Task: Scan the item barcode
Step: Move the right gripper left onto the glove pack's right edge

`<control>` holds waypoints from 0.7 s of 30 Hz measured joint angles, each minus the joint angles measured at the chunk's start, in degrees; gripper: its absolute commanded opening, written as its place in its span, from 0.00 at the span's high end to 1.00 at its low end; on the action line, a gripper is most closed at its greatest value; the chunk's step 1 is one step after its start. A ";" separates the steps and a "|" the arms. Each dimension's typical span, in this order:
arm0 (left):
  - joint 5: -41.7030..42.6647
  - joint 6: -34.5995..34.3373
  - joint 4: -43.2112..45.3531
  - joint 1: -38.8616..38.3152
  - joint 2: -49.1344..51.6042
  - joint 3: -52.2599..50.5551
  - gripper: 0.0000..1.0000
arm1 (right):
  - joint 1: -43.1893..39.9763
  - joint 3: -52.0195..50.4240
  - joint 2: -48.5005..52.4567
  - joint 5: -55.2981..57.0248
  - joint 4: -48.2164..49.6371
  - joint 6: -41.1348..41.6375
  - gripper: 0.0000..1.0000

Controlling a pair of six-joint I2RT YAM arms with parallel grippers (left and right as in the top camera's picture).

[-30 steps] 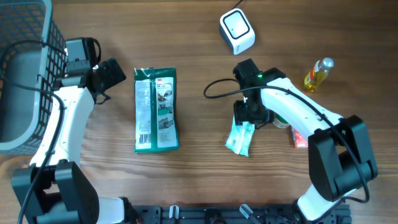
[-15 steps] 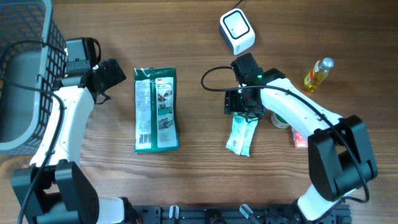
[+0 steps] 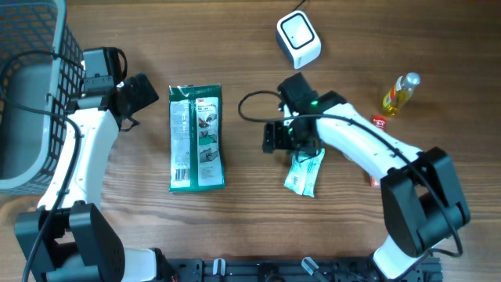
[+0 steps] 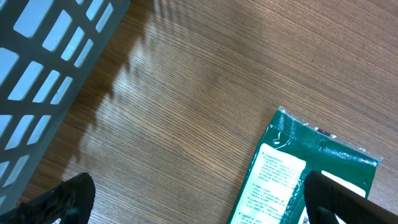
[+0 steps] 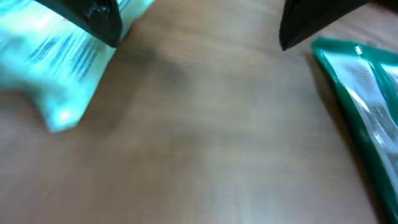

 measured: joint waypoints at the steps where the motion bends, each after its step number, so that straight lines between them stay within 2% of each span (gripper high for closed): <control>1: 0.00 -0.02 0.00 0.00 0.00 -0.02 0.00 | 1.38 0.00 0.00 0.11 -2.29 0.20 0.24; 3: 0.02 -0.02 0.00 0.00 0.00 -0.02 0.00 | 3.30 -0.04 0.00 0.96 -6.01 0.59 0.26; 6: 0.00 -0.02 0.00 0.00 0.00 -0.02 0.00 | 5.33 -0.20 0.00 3.82 -10.69 1.51 0.48; 7: 0.02 -0.02 0.00 0.00 0.00 -0.02 0.00 | 5.42 -0.20 0.00 4.46 -11.06 2.03 0.50; 15: 0.02 -0.02 0.00 0.00 0.00 0.00 0.00 | 5.40 -5.49 0.00 6.67 -6.43 2.51 0.52; 21: 0.00 -0.02 0.00 0.00 0.00 -0.02 0.00 | 4.90 -6.62 -0.17 9.81 -6.40 3.34 0.51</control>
